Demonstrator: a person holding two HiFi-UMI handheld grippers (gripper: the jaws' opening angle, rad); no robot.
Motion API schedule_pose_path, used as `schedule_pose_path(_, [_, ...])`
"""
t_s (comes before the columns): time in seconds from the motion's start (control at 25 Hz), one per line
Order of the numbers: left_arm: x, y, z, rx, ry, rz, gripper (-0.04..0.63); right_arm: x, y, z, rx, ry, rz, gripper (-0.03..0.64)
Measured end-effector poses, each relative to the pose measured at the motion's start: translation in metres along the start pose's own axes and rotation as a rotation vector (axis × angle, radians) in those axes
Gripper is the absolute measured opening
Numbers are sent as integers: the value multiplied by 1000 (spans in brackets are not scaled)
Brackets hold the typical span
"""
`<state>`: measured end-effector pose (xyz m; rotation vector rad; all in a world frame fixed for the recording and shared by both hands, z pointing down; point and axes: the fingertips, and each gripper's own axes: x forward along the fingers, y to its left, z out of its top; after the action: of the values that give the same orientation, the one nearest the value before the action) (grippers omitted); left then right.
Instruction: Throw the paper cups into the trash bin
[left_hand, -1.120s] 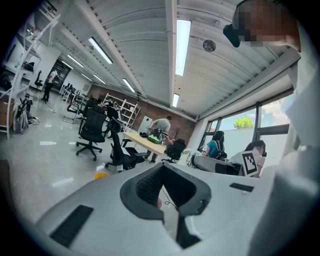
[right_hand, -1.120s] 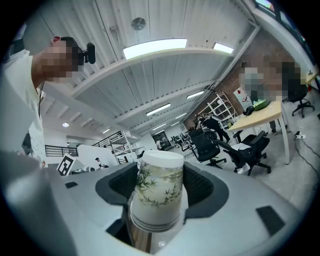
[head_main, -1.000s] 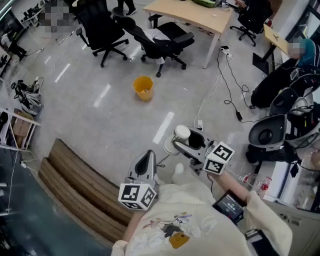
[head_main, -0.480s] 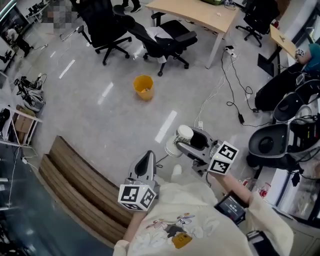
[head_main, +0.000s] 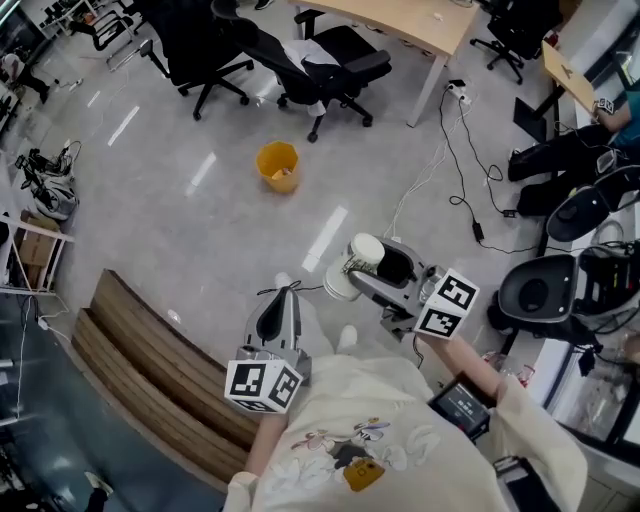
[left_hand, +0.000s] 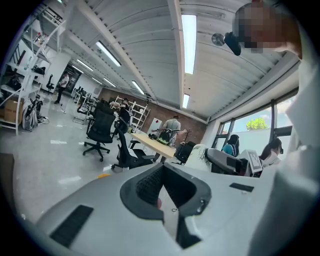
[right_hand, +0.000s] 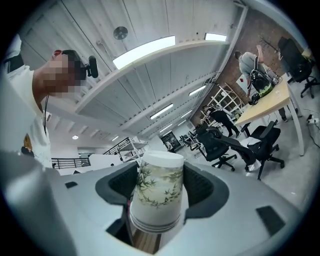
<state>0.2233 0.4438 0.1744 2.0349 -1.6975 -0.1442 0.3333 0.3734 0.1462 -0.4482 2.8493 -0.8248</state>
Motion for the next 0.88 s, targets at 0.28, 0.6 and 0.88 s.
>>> schedule_pose_path(0.28, [98,83,43,-22,36,-45,5,98,-75,29,11,8,-38,296])
schedule_pose_path(0.6, [196,189,139,-11,85,-153,5,238,-141,75,5,-4,-131,295])
schedule_pose_path(0.88, [256,249,184,2,90,-186,5,308,-181,89,-30,27,-169,295])
